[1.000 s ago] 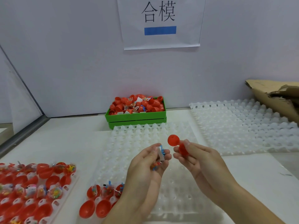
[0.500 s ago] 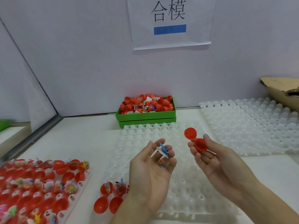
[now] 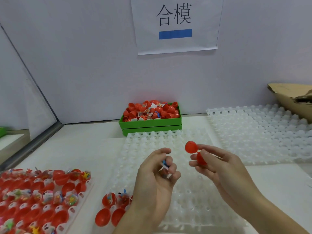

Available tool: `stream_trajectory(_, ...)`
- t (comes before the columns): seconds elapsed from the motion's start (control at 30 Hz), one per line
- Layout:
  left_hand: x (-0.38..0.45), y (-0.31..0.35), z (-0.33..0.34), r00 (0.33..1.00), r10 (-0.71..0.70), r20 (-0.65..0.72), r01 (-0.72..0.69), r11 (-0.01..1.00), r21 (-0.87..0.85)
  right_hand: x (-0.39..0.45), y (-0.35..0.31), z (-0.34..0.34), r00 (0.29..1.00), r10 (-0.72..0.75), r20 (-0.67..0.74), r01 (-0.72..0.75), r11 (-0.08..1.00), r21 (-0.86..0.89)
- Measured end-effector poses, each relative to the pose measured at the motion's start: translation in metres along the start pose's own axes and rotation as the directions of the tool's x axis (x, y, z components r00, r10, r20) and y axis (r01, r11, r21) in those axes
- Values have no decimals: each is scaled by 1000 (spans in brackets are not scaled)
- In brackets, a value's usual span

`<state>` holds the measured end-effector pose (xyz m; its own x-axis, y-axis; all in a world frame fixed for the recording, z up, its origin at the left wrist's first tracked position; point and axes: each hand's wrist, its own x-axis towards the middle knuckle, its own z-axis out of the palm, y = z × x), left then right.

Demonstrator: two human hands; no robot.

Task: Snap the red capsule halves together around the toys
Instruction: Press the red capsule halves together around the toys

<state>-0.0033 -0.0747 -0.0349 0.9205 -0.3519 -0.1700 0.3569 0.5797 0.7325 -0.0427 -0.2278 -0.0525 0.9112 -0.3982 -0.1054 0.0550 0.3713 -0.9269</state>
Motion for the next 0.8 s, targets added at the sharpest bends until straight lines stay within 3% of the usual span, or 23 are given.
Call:
stream_trajectory(0.17, 2, 8, -5, 999, 45, 27, -51, 968, 244, 0, -2, -1, 999, 44, 26, -44, 999, -1)
stream_trajectory(0.3, 12, 21, -12, 993, 110, 33, -115, 945, 306, 11, -14, -4, 988, 134, 71, -141, 985, 103)
stream_trajectory(0.47, 25, 22, -17, 993, 117, 4, -113, 948, 296, 62, -50, 18, 997, -62, 39, 67, 989, -133)
stream_trajectory(0.6, 28, 17, -24, 998, 70, -10, -64, 959, 274, 134, -80, 55, 967, -253, 19, 242, 896, -372)
stream_trajectory(0.8, 35, 22, -29, 997, 36, -63, -19, 968, 251, 222, -82, 95, 892, -440, -106, 322, 781, -535)
